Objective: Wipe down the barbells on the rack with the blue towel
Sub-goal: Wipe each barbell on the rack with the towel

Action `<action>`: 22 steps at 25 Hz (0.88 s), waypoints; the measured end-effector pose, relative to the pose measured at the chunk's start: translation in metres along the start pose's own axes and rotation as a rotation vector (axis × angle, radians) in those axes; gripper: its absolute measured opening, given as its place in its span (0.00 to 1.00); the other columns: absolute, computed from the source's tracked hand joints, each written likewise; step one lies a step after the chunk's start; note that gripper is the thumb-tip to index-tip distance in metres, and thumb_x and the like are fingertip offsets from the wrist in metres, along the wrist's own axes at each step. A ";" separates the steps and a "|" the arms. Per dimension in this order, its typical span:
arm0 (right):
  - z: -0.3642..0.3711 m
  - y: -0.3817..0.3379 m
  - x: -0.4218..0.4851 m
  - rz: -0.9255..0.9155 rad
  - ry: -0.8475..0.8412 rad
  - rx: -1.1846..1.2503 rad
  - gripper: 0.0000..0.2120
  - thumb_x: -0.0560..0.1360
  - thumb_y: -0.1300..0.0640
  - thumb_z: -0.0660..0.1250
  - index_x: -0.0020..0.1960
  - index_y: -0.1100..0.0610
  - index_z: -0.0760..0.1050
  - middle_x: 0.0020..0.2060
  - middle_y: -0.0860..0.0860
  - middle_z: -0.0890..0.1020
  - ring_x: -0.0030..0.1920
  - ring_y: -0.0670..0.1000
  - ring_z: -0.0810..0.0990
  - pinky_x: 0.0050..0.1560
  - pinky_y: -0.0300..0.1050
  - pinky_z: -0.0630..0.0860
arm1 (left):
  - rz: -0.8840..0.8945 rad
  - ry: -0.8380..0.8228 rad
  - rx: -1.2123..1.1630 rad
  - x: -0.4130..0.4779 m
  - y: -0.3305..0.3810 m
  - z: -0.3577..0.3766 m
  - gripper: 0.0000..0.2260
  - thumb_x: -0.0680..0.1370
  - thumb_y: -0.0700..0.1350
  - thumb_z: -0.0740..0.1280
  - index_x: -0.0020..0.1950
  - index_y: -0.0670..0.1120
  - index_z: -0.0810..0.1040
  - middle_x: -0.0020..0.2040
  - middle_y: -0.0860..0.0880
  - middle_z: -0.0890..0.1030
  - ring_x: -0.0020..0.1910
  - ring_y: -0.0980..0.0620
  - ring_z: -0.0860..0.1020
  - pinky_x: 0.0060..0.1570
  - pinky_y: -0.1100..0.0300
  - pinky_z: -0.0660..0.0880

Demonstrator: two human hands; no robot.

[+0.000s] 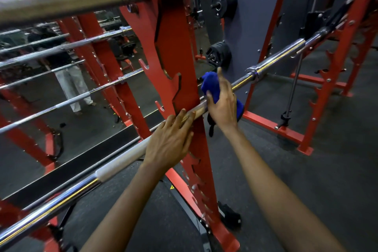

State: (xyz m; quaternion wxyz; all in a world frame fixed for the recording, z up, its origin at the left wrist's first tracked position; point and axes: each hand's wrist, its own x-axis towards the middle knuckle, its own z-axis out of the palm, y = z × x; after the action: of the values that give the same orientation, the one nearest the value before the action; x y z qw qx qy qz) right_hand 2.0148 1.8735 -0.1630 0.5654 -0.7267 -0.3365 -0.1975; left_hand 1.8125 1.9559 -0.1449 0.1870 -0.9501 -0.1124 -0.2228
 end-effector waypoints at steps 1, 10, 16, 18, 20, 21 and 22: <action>-0.002 0.005 0.009 0.066 0.037 0.021 0.33 0.79 0.47 0.63 0.82 0.46 0.57 0.74 0.55 0.70 0.71 0.56 0.73 0.67 0.60 0.75 | 0.002 0.004 0.009 0.002 0.001 0.002 0.26 0.84 0.54 0.56 0.80 0.46 0.64 0.77 0.42 0.69 0.67 0.40 0.73 0.62 0.48 0.73; -0.028 0.045 0.038 -0.094 -0.048 -0.018 0.18 0.83 0.46 0.64 0.69 0.52 0.76 0.64 0.49 0.81 0.66 0.51 0.77 0.68 0.60 0.72 | 0.004 -0.008 -0.030 0.006 0.004 0.010 0.29 0.83 0.60 0.55 0.81 0.46 0.61 0.79 0.43 0.65 0.76 0.43 0.67 0.71 0.49 0.67; -0.026 0.031 0.021 -0.038 -0.256 -0.016 0.24 0.82 0.45 0.57 0.76 0.49 0.70 0.78 0.52 0.66 0.78 0.51 0.61 0.79 0.46 0.55 | -0.026 -0.032 -0.065 0.008 0.006 0.007 0.31 0.82 0.63 0.54 0.82 0.49 0.59 0.80 0.45 0.63 0.76 0.45 0.67 0.69 0.49 0.68; -0.037 0.028 0.020 0.183 -0.251 0.181 0.23 0.84 0.44 0.51 0.76 0.45 0.70 0.81 0.50 0.59 0.80 0.49 0.56 0.81 0.54 0.53 | -0.028 -0.032 -0.078 0.008 0.007 0.006 0.31 0.82 0.63 0.54 0.82 0.49 0.59 0.80 0.45 0.64 0.75 0.45 0.68 0.69 0.50 0.68; -0.037 0.018 0.009 0.283 -0.213 0.249 0.22 0.85 0.44 0.50 0.78 0.40 0.65 0.81 0.49 0.58 0.79 0.50 0.59 0.79 0.58 0.58 | -0.031 -0.024 -0.061 0.008 0.008 0.005 0.31 0.82 0.63 0.54 0.81 0.49 0.60 0.80 0.45 0.64 0.74 0.45 0.69 0.69 0.51 0.68; -0.035 0.012 0.002 0.279 -0.186 0.215 0.22 0.86 0.45 0.54 0.80 0.41 0.61 0.80 0.50 0.61 0.78 0.51 0.62 0.78 0.56 0.61 | -0.034 -0.025 -0.059 0.008 0.008 0.005 0.31 0.82 0.63 0.54 0.81 0.49 0.60 0.80 0.46 0.64 0.74 0.45 0.69 0.69 0.51 0.68; -0.036 0.008 -0.002 0.303 -0.154 0.203 0.27 0.84 0.46 0.60 0.81 0.43 0.58 0.77 0.50 0.65 0.75 0.51 0.67 0.74 0.51 0.66 | -0.036 -0.028 -0.060 0.008 0.007 0.005 0.31 0.82 0.63 0.54 0.82 0.49 0.60 0.80 0.45 0.64 0.74 0.45 0.69 0.69 0.50 0.68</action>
State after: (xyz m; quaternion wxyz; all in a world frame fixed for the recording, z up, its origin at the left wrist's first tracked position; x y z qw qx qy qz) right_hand 2.0226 1.8375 -0.1600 0.6318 -0.7211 -0.2839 -0.0191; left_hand 1.8240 1.9523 -0.1475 0.1528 -0.9562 -0.1253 -0.2162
